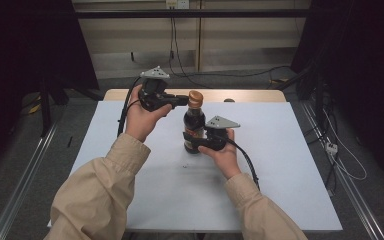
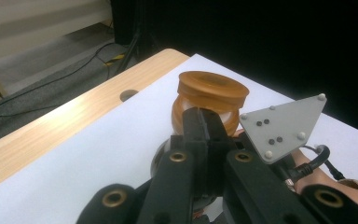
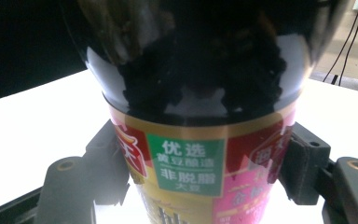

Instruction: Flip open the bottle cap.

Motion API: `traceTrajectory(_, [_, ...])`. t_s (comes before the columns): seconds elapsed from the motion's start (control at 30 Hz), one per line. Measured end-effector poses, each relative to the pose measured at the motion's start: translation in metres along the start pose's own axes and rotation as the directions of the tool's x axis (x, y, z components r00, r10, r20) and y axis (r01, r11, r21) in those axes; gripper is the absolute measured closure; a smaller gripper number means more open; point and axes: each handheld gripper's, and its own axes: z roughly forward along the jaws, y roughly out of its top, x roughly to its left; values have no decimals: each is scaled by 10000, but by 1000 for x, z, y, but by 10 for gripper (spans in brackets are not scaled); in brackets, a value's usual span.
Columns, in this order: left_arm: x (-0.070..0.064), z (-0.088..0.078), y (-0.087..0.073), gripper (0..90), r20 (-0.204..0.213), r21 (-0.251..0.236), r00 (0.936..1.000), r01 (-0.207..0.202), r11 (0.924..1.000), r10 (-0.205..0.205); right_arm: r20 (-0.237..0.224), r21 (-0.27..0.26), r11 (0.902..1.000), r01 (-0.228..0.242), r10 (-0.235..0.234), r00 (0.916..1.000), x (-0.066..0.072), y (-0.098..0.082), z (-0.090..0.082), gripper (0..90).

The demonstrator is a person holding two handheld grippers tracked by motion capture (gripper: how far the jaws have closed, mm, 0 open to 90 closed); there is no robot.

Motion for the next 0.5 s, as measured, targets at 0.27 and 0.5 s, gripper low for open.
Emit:
traceTrajectory(0.27, [-1, 0, 2, 900, -20, -19, 10000, 26, 10000, -27, 28, -17, 10000, 4, -4, 10000, 0, 0, 0, 301])
traceTrajectory(0.5, [-1, 0, 3, 900, -62, 15, 10000, 16, 10000, -16, 26, -48, 10000, 4, -4, 10000, 0, -1, 0, 301])
